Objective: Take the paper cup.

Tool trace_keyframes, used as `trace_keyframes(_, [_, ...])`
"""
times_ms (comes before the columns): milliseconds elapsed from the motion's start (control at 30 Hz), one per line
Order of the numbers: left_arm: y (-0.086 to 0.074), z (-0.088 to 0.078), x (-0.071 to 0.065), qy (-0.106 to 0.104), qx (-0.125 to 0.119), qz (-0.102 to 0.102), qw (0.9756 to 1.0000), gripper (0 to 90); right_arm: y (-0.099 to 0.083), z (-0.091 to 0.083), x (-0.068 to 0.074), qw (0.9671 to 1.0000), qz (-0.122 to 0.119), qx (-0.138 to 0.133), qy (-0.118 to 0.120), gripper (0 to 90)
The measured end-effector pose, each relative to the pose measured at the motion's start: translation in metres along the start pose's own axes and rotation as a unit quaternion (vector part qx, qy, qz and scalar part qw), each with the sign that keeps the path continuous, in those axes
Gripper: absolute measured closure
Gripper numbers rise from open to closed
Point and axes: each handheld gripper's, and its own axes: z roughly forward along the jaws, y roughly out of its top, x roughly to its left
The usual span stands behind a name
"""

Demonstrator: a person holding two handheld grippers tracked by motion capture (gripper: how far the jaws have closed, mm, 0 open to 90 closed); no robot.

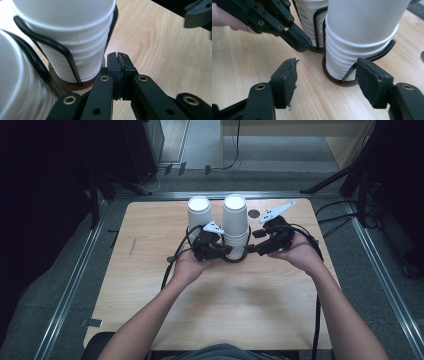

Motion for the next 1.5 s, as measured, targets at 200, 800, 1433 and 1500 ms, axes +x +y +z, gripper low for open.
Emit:
trace_keyframes(200, [0.011, 0.004, -0.002, 0.024, -0.015, -0.018, 0.9994, 89.4, 0.015, -0.004, -0.007, 0.9999, 0.002, -0.003, -0.009, 28.9])
trace_keyframes(800, [0.014, 0.004, -0.003, 0.049, -0.023, -0.024, 0.9983, 88.4, 0.057, 0.003, -0.020, 0.9995, 0.016, -0.013, -0.025, 18.7])
trace_keyframes(1433, [0.013, 0.008, -0.006, 0.057, -0.020, -0.016, 0.9980, 89.5, 0.104, 0.024, -0.013, 0.9973, -0.013, 0.016, -0.070, 21.7])
trace_keyframes(1500, [0.012, 0.007, -0.006, 0.055, -0.021, -0.018, 0.9981, 89.5, 0.106, 0.024, -0.012, 0.9971, -0.013, 0.021, -0.071, 22.2])
